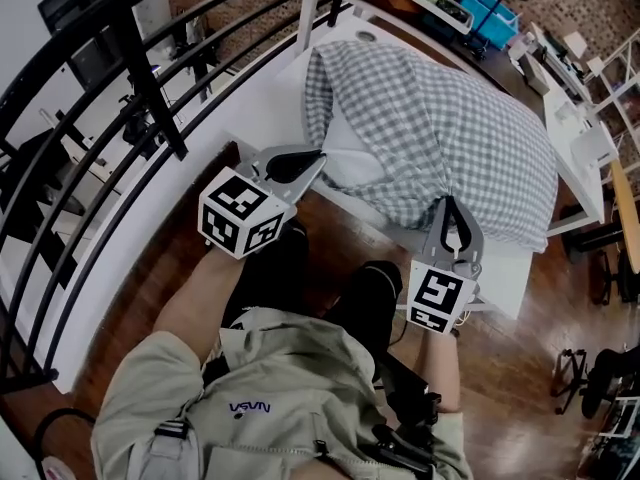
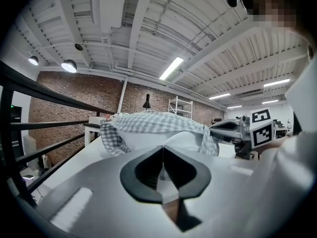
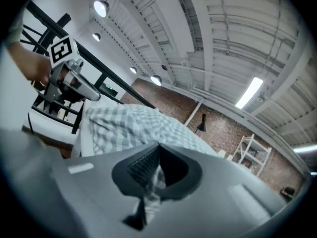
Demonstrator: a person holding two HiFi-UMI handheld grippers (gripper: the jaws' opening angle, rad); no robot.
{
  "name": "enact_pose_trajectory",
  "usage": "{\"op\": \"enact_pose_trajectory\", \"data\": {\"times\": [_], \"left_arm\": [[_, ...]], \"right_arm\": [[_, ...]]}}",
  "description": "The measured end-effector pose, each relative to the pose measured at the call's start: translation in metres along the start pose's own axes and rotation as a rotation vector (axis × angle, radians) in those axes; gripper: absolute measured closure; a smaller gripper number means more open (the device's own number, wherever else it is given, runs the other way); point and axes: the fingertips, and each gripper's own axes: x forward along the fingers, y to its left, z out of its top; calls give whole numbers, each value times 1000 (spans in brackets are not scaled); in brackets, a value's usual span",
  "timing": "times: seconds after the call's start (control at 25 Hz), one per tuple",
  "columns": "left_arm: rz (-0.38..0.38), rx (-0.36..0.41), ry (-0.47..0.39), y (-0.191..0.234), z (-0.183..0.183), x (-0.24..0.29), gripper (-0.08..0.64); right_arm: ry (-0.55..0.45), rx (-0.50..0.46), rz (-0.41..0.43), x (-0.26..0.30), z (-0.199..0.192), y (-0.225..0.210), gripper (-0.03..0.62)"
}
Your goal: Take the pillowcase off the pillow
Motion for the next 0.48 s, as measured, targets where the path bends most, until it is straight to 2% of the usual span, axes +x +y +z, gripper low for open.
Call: {"op": "enact_pose_trajectory", "data": {"times": [0.24, 0.4, 0.48], "left_arm": [[18, -17, -13, 6, -5, -11, 546], [7, -53, 35, 5, -32, -13, 546], [-26, -53, 49, -2, -42, -10, 546]], "right_arm": [[98, -26, -153, 3, -43, -51, 584], [142, -14, -139, 8, -66, -42, 586], [148, -15, -118, 11, -70, -33, 586]]}}
